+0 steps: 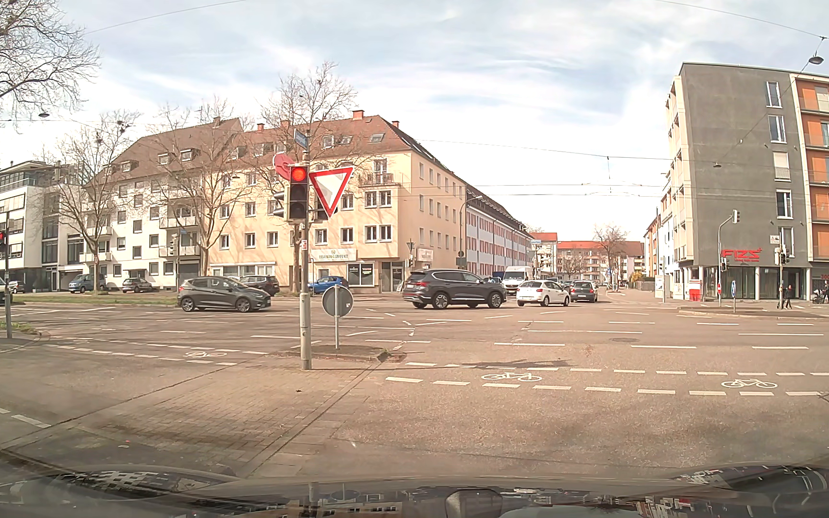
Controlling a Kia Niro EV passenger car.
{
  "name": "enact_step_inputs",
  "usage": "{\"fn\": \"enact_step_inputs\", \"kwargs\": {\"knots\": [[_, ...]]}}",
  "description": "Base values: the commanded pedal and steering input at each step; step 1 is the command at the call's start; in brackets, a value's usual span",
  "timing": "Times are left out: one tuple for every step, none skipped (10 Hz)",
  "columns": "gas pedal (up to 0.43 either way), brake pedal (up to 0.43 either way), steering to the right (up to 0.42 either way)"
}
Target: Follow the waypoints while adhering to traffic rules and regulations
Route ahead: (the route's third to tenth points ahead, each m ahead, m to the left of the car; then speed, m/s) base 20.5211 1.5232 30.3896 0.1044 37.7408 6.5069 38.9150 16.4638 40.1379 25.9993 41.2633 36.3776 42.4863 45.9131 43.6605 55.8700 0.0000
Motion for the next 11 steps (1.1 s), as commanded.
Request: {"fn": "enact_step_inputs", "kwargs": {"knots": [[0.000,0.311,0.006],[0.000,0.311,0.006],[0.000,0.311,0.006],[0.000,0.305,0.006],[0.000,0.305,0.006],[0.000,0.305,0.006],[0.000,0.311,0.006],[0.000,0.311,0.006],[0.000,0.299,0.006],[0.000,0.305,0.006],[0.000,0.305,0.006]]}}
